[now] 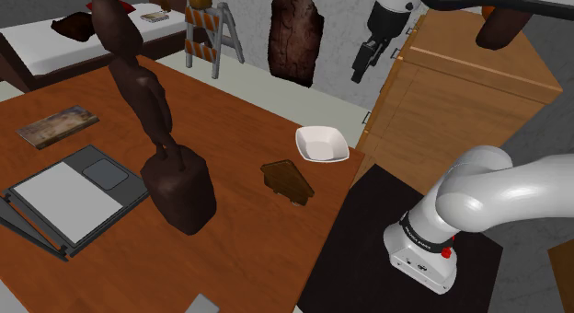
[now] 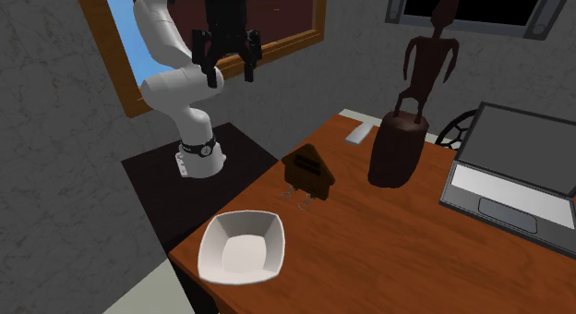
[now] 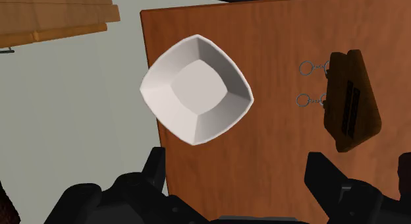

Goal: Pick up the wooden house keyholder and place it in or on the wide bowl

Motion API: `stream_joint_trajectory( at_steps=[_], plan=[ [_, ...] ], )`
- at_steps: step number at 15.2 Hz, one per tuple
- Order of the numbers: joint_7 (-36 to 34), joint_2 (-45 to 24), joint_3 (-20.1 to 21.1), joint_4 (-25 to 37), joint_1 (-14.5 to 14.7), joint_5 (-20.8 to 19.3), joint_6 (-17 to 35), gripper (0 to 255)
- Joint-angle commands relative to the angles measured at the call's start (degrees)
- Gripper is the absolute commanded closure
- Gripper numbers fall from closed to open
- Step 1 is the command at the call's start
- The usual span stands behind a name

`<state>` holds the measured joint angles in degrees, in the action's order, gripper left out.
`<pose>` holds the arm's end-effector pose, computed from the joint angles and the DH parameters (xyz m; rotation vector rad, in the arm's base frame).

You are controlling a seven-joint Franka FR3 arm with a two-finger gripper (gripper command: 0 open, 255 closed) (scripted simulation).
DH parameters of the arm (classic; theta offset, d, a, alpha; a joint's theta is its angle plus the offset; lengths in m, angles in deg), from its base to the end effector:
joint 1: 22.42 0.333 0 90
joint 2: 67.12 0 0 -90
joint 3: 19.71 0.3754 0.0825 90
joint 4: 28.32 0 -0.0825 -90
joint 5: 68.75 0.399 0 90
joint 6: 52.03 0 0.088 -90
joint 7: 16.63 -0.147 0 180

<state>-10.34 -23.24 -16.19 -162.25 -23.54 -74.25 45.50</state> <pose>0.3049 0.0064 0.6093 2.9845 0.2148 0.1852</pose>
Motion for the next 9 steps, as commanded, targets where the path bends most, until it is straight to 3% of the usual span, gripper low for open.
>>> stream_joint_trajectory(
  at_steps=[1, 9],
  plan=[
    [0.0, 0.0, 0.0, 0.0, 0.0, 0.0, 0.0, 0],
    [-6.05, -6.8, 6.13, -4.31, 3.37, 4.58, 7.2, 0]
  ],
)
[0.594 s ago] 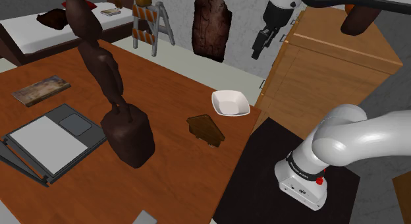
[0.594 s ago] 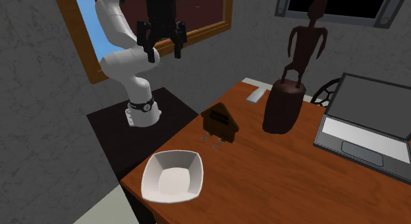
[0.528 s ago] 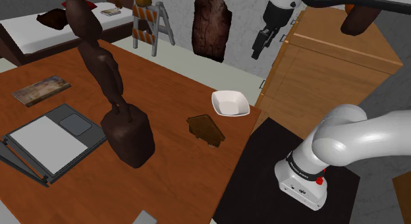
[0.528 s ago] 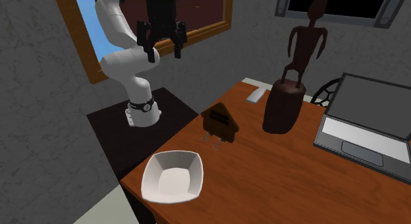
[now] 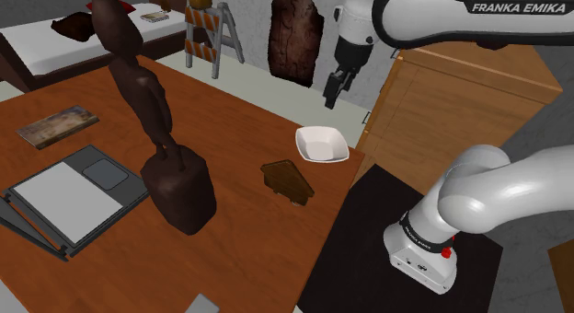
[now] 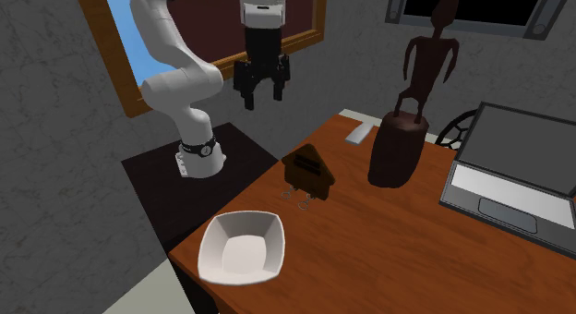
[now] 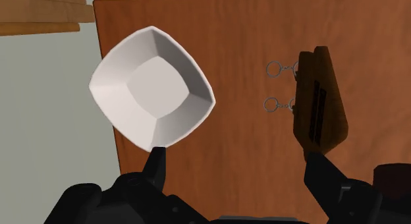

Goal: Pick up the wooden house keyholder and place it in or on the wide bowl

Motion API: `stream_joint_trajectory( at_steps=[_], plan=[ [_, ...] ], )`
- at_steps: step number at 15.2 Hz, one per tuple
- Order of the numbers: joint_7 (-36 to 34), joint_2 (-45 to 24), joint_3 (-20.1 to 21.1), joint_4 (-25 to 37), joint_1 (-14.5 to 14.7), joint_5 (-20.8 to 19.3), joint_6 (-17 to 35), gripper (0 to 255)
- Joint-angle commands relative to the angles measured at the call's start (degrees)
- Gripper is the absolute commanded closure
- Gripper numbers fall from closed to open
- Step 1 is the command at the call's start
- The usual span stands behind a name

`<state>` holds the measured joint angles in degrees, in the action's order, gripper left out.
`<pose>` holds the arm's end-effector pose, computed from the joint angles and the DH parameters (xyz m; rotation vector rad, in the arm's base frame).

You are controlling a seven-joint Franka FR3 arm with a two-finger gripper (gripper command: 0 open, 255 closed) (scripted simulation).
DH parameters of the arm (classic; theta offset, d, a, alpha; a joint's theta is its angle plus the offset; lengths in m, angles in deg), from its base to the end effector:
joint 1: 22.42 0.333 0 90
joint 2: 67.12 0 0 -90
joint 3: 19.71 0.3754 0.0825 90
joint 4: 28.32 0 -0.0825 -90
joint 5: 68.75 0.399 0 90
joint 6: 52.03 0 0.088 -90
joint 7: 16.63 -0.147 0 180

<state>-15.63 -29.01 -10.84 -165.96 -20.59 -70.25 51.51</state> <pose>0.3330 0.0696 0.5515 3.0112 0.2717 0.1090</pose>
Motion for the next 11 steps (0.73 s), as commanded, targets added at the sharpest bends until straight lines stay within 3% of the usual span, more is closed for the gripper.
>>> stream_joint_trajectory(
  at_steps=[1, 11],
  plan=[
    [-1.5, -2.12, 1.56, -0.91, 0.84, 1.12, 2.15, 0],
    [-8.86, -15.84, 9.46, -1.08, 4.57, 5.24, 11.94, 0]
  ],
)
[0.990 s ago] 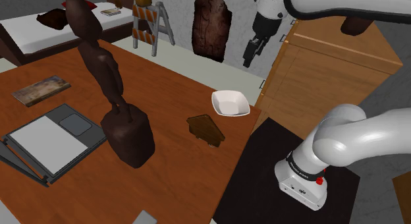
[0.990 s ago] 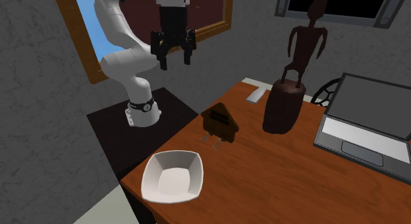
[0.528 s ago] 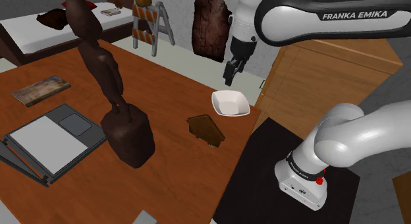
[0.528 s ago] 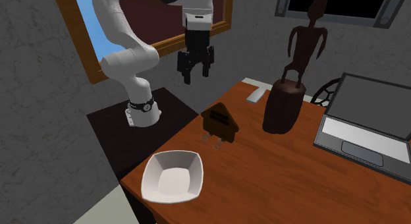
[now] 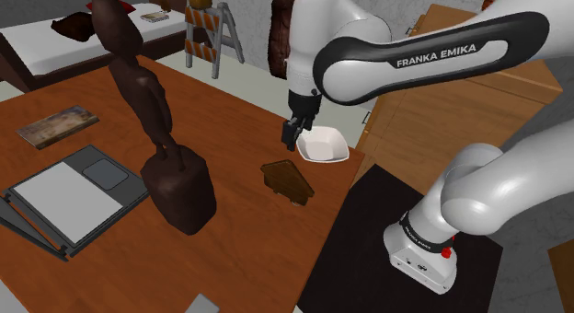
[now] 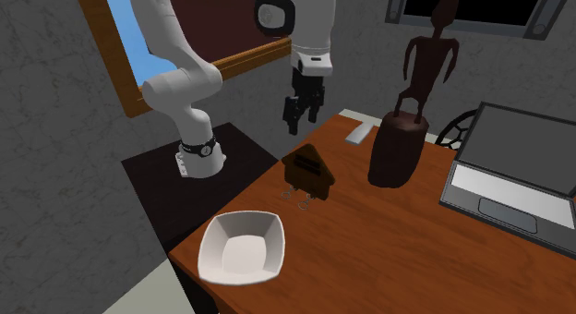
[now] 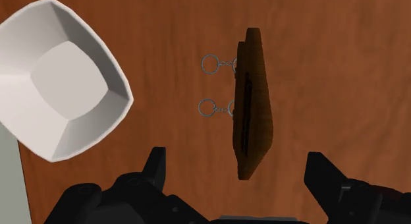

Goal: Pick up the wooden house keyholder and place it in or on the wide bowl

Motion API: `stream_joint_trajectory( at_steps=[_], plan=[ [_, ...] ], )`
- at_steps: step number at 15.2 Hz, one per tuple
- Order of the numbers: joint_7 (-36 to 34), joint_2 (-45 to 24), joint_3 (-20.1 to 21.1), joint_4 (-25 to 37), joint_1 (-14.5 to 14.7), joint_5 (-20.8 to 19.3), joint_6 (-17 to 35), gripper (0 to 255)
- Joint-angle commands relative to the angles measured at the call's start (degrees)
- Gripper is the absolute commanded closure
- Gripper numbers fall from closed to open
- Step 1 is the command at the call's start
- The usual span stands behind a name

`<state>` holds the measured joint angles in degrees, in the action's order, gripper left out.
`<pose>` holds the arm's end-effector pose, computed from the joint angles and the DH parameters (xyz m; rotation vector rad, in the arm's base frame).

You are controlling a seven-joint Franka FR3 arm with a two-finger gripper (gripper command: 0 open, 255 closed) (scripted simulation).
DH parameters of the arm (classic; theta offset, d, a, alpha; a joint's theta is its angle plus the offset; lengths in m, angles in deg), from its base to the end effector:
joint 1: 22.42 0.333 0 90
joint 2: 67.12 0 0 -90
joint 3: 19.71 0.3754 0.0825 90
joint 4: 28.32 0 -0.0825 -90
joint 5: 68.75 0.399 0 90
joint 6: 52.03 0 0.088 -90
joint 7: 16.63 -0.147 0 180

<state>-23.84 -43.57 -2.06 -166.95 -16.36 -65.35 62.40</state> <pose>0.3718 0.1756 0.4591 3.0477 0.3624 -0.0137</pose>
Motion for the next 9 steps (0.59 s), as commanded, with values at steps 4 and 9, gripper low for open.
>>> stream_joint_trajectory(
  at_steps=[4, 9],
  plan=[
    [-2.64, -5.74, 2.72, 0.17, 1.11, 0.74, 4.27, 0],
    [-3.0, -7.45, 3.11, -2.39, 0.97, 0.39, 8.47, 0]
  ],
)
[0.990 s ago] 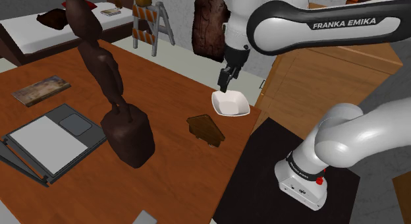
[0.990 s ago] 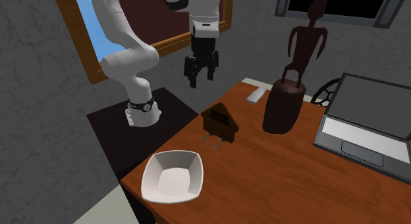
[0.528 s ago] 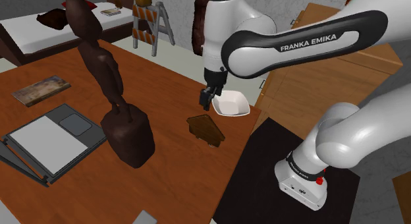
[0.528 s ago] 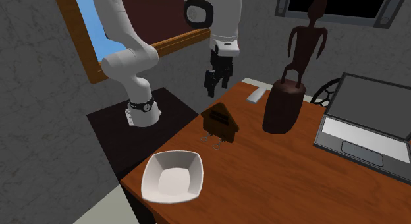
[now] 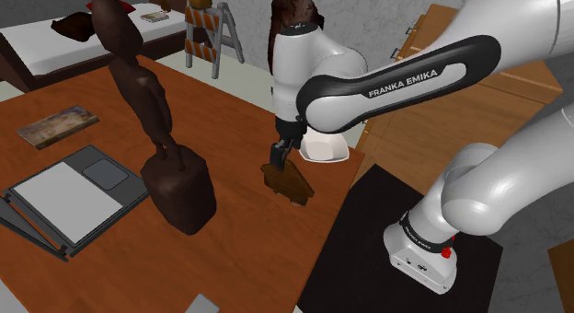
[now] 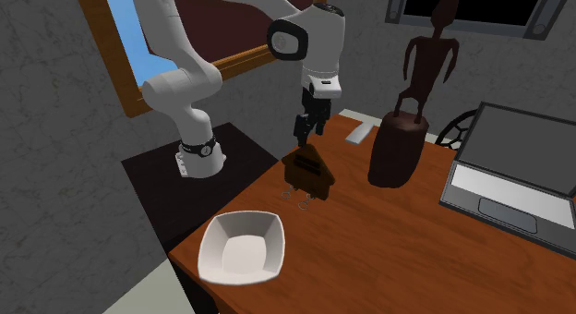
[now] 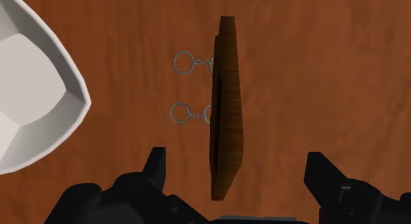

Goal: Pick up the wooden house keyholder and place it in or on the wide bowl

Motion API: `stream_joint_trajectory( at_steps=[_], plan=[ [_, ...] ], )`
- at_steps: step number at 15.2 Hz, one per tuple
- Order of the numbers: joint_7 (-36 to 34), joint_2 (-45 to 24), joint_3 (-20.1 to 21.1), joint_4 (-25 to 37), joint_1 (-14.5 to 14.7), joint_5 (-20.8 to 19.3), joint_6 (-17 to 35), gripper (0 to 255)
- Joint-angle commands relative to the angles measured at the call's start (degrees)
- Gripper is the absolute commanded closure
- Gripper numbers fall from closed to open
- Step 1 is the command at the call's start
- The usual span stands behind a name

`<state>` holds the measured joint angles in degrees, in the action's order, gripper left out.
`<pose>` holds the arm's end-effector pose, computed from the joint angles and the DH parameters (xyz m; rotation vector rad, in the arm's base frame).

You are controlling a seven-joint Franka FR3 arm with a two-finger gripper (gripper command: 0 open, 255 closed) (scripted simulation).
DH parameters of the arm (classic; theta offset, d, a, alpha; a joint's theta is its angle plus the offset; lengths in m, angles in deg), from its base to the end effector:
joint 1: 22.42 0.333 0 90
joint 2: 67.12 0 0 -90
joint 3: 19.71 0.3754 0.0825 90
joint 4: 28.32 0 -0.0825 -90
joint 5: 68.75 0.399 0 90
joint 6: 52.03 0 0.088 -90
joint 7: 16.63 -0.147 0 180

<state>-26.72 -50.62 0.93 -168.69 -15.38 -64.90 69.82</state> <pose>0.3814 0.2074 0.4041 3.0584 0.3902 -0.0528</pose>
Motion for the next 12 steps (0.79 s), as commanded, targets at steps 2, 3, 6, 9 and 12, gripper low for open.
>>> stream_joint_trajectory(
  at_steps=[2, 3, 6, 9, 12],
  plan=[
    [-0.26, -1.02, 0.24, -1.39, -0.07, -0.22, 2.4, 0],
    [-0.26, -1.01, 0.24, -1.4, -0.07, -0.21, 2.4, 0],
    [-0.26, -1.02, 0.24, -1.39, -0.07, -0.22, 2.4, 0],
    [-0.25, -1.01, 0.23, -1.39, -0.07, -0.21, 2.39, 0],
    [-0.25, -1.01, 0.23, -1.39, -0.07, -0.21, 2.39, 255]
  ],
)
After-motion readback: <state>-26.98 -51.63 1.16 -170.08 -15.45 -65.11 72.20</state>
